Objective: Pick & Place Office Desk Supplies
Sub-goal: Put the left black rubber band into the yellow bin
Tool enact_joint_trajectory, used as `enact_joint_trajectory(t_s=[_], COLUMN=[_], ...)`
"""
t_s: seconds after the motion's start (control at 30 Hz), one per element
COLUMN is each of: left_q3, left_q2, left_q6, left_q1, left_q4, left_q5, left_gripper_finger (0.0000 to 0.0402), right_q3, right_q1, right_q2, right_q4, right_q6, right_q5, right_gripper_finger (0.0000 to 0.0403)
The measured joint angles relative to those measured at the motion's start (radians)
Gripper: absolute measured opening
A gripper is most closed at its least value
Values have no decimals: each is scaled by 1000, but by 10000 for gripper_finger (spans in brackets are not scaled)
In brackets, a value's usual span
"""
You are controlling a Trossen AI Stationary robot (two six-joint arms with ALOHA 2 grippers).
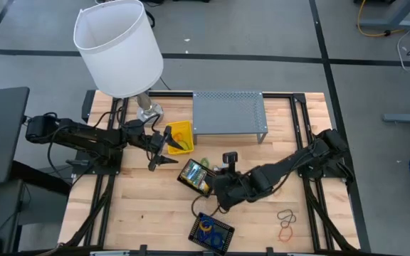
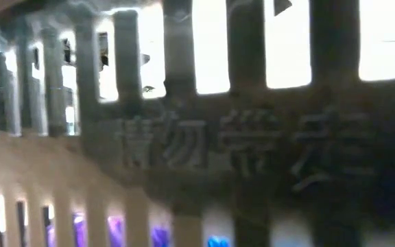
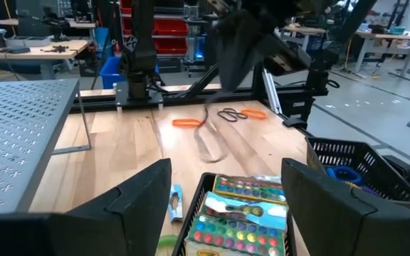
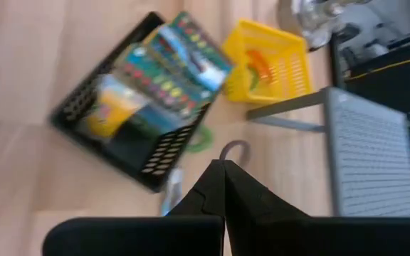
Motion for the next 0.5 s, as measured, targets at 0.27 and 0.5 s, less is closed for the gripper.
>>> enact_joint_trajectory(t_s=[0.27,0.5], left_q3=[0,0], left_q2=[1,1], left_q6=[-20,-25], left_q1=[-28,-101], left_q4=[110,179], left_q5=[19,-46], left_gripper_finger=[267,267], right_q3=[46,56], right_q1=[-64,-110], right_q2=[-1,-2], right_q4=[115,313], right_q6=[-192,-371], right_q5=[33,-29], right_gripper_finger=[0,0])
